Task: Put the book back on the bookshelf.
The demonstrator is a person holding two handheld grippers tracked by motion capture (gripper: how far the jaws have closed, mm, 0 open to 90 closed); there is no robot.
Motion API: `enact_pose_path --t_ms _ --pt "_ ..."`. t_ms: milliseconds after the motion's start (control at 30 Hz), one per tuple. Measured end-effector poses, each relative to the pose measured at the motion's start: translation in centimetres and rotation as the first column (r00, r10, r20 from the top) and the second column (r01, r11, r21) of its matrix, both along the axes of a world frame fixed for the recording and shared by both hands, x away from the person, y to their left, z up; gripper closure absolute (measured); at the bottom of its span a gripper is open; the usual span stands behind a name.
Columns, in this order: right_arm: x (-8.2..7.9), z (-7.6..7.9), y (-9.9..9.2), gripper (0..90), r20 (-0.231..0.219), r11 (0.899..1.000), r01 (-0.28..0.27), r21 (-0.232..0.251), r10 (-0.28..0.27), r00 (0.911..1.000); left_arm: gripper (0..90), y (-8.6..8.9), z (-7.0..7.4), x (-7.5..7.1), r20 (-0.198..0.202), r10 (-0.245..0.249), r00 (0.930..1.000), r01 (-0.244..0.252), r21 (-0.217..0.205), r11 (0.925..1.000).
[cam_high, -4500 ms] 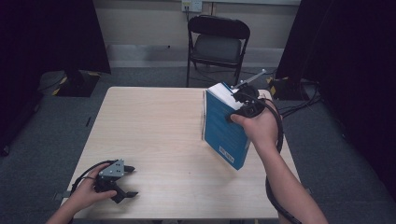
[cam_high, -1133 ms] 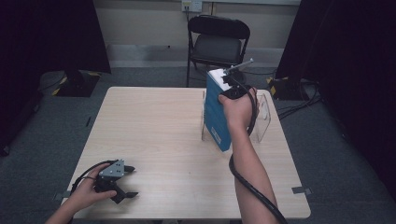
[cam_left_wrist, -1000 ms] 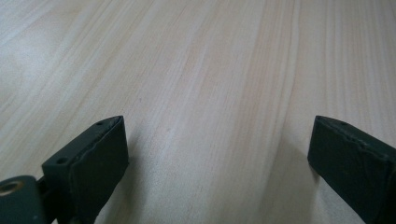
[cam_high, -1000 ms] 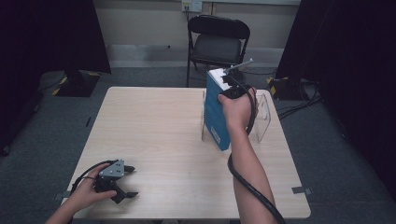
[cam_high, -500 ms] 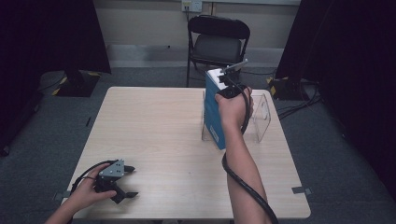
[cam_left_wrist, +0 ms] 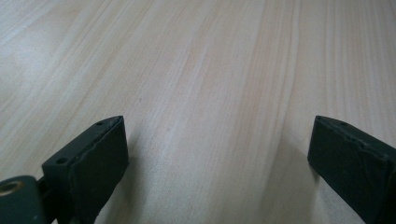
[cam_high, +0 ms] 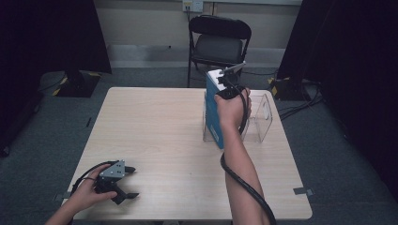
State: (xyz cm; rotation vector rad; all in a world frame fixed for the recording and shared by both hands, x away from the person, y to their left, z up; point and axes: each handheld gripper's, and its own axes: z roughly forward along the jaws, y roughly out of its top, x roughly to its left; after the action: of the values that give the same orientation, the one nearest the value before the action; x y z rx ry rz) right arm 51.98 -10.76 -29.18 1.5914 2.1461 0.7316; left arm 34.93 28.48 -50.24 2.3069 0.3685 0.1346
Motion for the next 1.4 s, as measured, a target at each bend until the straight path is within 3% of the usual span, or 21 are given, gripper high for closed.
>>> enact_pose_path --t_ms 267,567,867,1000,1100,1267,1400 --pt "-0.13 -0.86 -0.32 61.6 0.006 1.000 0.001 0.011 -0.001 1.0000 4.8 0.00 0.00 0.00 0.000 0.000 1.0000 0.000 0.000 1.0000" --pt "-0.42 -0.90 -0.47 59.8 -0.012 0.998 -0.060 0.004 0.060 0.9981 4.7 0.00 0.00 0.00 0.000 0.000 1.0000 0.000 0.000 1.0000" --pt "0.14 -1.05 -0.41 55.4 -0.048 0.993 -0.109 -0.045 0.107 0.9931 4.7 0.00 0.00 0.00 0.000 0.000 1.0000 0.000 0.000 1.0000" --pt "0.24 -1.03 -0.67 55.3 -0.048 0.994 -0.101 -0.041 0.099 0.9939 4.7 0.00 0.00 0.00 0.001 -0.001 1.0000 0.001 0.000 1.0000" --pt "0.32 -1.06 -0.64 53.3 -0.076 0.990 -0.133 -0.041 0.130 0.9887 4.7 0.00 0.00 -0.01 0.001 0.001 1.0000 -0.001 0.001 1.0000" --pt "0.13 -1.08 -0.67 53.1 -0.069 0.990 -0.135 -0.036 0.133 0.9887 4.7 0.00 0.00 -0.01 0.001 0.001 1.0000 -0.001 0.000 1.0000" --pt "-0.12 -0.88 -0.91 52.7 -0.103 0.991 -0.132 -0.037 0.127 0.9865 4.7 0.00 0.00 -0.01 0.001 0.001 1.0000 -0.001 0.000 1.0000"
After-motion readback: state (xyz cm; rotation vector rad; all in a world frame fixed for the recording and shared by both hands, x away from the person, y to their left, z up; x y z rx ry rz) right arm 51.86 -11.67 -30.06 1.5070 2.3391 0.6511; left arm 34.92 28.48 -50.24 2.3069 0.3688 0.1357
